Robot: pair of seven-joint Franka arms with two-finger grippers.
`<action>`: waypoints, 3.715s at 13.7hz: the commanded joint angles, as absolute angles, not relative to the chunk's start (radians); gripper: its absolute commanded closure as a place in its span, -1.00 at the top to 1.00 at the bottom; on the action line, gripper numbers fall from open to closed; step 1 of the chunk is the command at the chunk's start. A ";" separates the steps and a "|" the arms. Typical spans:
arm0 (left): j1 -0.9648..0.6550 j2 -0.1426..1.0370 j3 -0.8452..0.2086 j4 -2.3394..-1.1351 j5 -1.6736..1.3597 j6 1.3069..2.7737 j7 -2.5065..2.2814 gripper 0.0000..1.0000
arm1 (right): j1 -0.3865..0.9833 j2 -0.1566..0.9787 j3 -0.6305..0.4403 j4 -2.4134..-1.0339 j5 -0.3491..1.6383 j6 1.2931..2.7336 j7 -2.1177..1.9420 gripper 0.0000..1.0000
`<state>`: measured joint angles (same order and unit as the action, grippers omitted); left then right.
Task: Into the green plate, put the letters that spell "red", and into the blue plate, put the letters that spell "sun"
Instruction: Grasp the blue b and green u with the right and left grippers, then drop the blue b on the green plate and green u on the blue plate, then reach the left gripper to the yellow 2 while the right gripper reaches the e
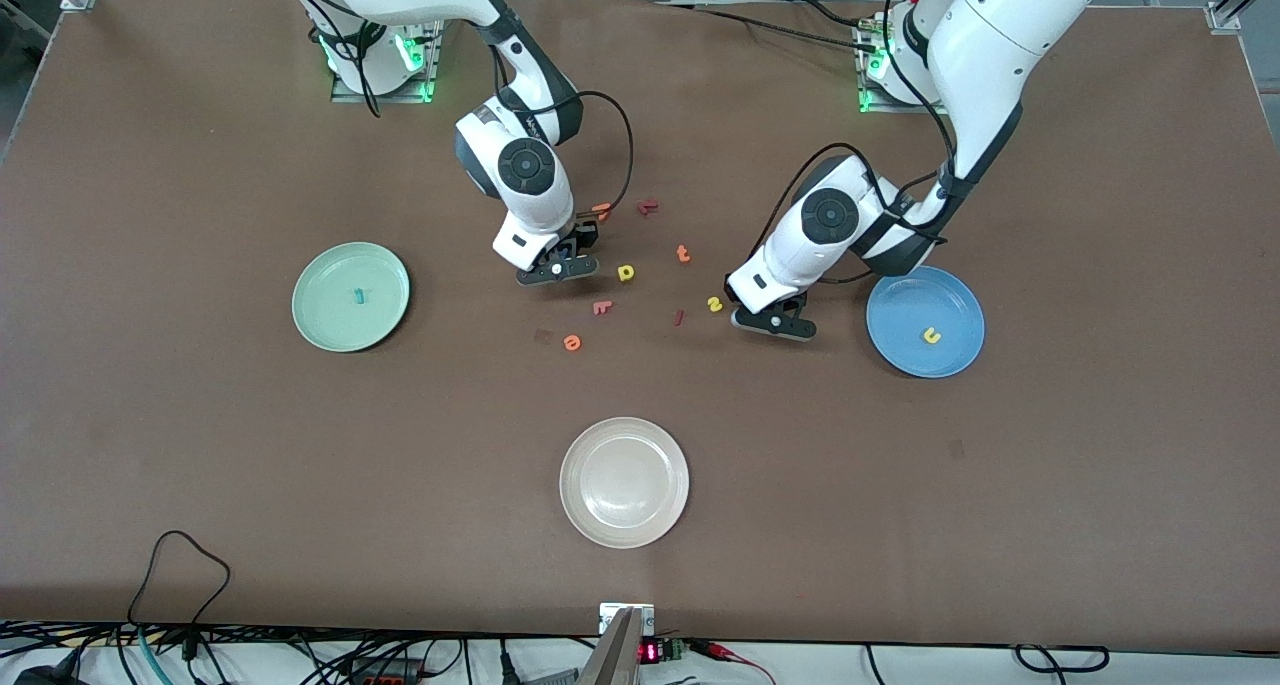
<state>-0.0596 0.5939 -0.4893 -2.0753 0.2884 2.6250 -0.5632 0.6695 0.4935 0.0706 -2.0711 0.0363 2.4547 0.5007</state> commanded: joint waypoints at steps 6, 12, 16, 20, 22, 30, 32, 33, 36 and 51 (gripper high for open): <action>-0.040 0.508 -0.482 -2.053 0.402 2.521 -0.563 -0.64 | 0.692 0.512 0.063 -2.060 0.041 2.445 0.515 -0.13; 0.151 0.445 -0.488 -1.936 0.426 2.251 -0.240 -0.66 | 0.690 0.517 0.063 -2.057 0.041 2.445 0.515 -0.47; 0.319 0.442 -0.495 -1.994 0.428 2.259 -0.008 -0.65 | 0.683 0.483 0.057 -2.034 0.048 2.445 0.511 -0.57; 0.387 0.451 -0.494 -2.160 0.428 2.477 -0.005 -0.64 | 0.603 0.390 -0.021 -2.000 0.037 2.390 0.463 -0.65; 0.385 0.456 -0.492 -2.178 0.428 2.505 -0.006 -0.21 | 0.501 0.371 -0.046 -2.000 0.032 2.370 0.416 -0.65; 0.365 0.457 -0.661 -2.031 0.411 2.364 -0.281 1.00 | 0.178 0.272 -0.057 -2.098 0.021 2.218 0.126 -0.73; 0.284 0.492 -0.687 -1.984 0.411 2.306 -0.527 1.00 | 0.175 0.253 -0.057 -2.161 0.011 2.226 0.111 -0.73; 0.237 0.495 -0.687 -1.982 0.411 2.304 -0.636 1.00 | 0.164 0.253 -0.057 -2.181 -0.015 2.232 0.106 -0.73; 0.129 0.558 -0.687 -1.945 0.413 2.315 -0.982 1.00 | 0.135 0.255 -0.057 -2.236 -0.086 2.310 0.104 -0.73; -0.061 0.736 -0.640 -1.867 0.660 2.382 -1.379 0.95 | 0.124 0.290 0.092 -2.065 -0.091 2.326 0.138 1.00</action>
<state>-0.0490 0.7097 -0.6505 -1.8874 0.6269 2.3572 -1.3388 0.1099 0.2840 0.0309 -2.1405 -0.0978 2.3686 0.1230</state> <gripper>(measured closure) 0.009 0.031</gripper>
